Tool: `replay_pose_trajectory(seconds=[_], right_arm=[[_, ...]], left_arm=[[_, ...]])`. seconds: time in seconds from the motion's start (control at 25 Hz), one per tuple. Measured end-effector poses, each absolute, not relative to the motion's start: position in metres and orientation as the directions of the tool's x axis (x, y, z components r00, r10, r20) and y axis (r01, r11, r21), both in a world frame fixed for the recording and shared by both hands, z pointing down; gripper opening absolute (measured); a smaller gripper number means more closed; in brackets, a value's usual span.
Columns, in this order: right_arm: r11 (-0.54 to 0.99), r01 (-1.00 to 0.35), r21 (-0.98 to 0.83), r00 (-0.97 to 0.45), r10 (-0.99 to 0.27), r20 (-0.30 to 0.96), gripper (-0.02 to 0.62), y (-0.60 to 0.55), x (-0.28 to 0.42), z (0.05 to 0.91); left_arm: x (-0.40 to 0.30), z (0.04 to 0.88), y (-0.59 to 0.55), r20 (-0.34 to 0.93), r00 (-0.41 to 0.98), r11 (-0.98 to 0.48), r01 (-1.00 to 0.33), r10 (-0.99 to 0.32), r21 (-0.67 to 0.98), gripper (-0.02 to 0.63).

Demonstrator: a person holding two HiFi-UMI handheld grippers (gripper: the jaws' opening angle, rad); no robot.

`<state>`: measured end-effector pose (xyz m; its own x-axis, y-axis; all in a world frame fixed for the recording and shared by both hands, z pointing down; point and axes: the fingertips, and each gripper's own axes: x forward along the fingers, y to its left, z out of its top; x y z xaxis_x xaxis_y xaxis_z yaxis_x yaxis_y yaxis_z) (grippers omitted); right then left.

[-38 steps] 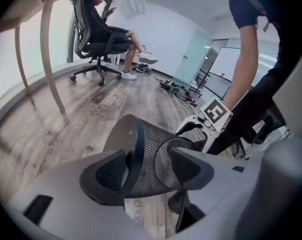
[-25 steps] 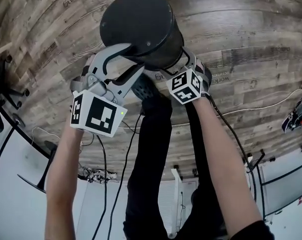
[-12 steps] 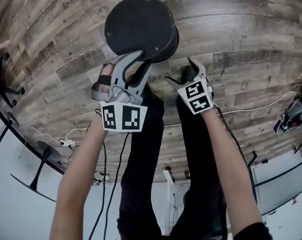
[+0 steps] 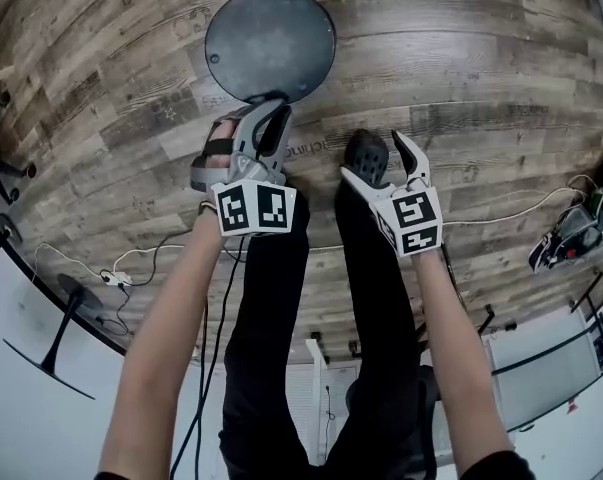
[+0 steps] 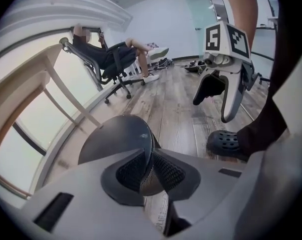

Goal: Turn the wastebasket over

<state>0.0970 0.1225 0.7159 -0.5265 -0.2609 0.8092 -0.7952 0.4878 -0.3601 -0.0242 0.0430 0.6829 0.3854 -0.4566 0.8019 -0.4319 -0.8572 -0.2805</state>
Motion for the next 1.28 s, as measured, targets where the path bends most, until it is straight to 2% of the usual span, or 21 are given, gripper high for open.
replay_pose_trajectory(seconds=[0.12,0.24,0.56,0.68,0.72,0.76,0.84,0.88,1.04,1.28], right_arm=[[0.490,-0.796,-0.355,-0.530,-0.284,0.799,0.479,0.111,0.096,0.696],[0.498,-0.786,-0.367,-0.556,-0.309,0.772,0.477,0.094,0.091,0.648],[0.598,-0.716,-0.361,-0.651,-0.384,0.655,0.477,0.031,0.074,0.432],[0.660,-0.676,-0.329,-0.682,-0.392,0.617,0.473,0.018,0.068,0.346],[0.681,-0.668,-0.300,-0.685,-0.404,0.606,0.429,0.014,0.069,0.319],[0.698,-0.664,-0.267,-0.684,-0.423,0.594,0.200,0.010,0.071,0.293],[0.717,-0.656,-0.234,-0.692,-0.449,0.565,0.069,0.001,0.076,0.244],[0.721,-0.652,-0.236,-0.702,-0.456,0.546,0.038,-0.004,0.077,0.221],[0.715,-0.641,-0.280,-0.742,-0.482,0.466,0.031,-0.013,0.080,0.141],[0.731,-0.609,-0.309,-0.790,-0.522,0.322,0.031,-0.019,0.076,0.046]], left_arm=[[-0.024,0.677,0.043,0.817,0.382,-0.868,-0.424,-0.431,-0.260,0.053],[-0.022,0.640,0.048,0.821,0.386,-0.851,-0.482,-0.421,-0.209,0.034],[-0.027,0.439,0.052,0.781,0.367,-0.672,-0.735,-0.505,-0.089,0.020],[-0.036,0.358,0.048,0.753,0.384,-0.550,-0.835,-0.535,0.034,0.020],[-0.038,0.333,0.045,0.730,0.406,-0.499,-0.860,-0.550,0.103,0.020],[-0.039,0.306,0.040,0.698,0.424,-0.446,-0.880,-0.577,0.165,0.021],[-0.045,0.251,0.027,0.628,0.421,-0.365,-0.903,-0.654,0.226,0.020],[-0.049,0.223,0.022,0.596,0.408,-0.341,-0.912,-0.691,0.229,0.020],[-0.060,0.131,0.011,0.490,0.363,-0.294,-0.931,-0.792,0.215,0.020],[-0.050,0.039,0.006,0.380,0.370,-0.321,-0.928,-0.848,0.188,0.020]])
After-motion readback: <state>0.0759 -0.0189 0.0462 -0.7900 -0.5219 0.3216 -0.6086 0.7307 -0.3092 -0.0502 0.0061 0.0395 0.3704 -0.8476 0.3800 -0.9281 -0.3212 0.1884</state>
